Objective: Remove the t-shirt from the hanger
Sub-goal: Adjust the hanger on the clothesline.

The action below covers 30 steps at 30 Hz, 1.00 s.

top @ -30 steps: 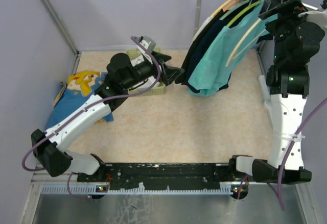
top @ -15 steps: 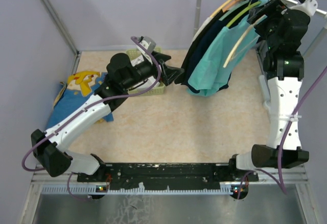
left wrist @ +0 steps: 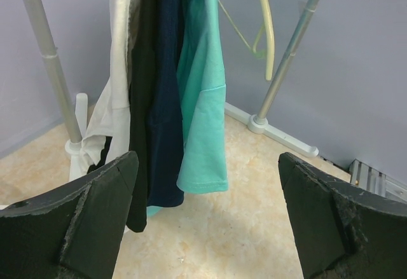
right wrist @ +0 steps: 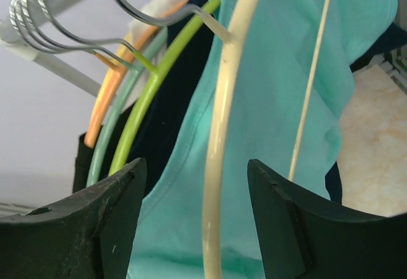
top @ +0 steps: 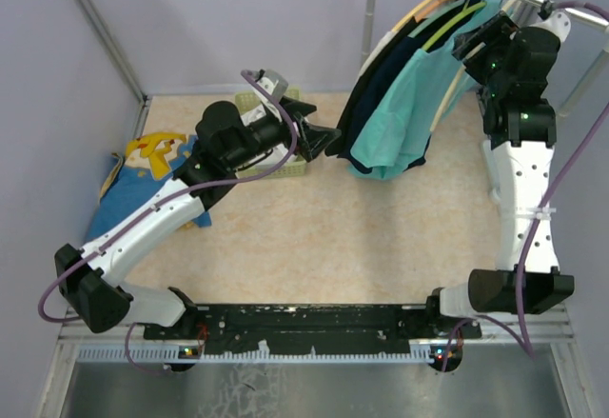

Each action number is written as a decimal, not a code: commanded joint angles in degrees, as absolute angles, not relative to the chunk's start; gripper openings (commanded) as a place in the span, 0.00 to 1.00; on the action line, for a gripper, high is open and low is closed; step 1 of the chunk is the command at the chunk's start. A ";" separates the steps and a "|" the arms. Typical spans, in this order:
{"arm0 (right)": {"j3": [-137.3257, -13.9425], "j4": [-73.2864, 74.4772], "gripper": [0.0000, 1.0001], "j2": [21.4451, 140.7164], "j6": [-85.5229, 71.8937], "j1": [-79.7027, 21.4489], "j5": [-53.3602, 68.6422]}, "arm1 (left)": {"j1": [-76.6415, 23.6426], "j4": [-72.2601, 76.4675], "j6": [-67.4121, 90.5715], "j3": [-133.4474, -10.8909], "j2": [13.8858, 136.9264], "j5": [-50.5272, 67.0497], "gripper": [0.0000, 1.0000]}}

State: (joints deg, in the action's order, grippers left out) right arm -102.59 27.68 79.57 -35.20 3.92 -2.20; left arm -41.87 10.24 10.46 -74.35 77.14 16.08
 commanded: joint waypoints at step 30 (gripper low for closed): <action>-92.13 22.16 0.00 65.89 -38.21 4.22 -10.55 | -42.19 10.20 9.67 -72.72 73.96 16.16 0.97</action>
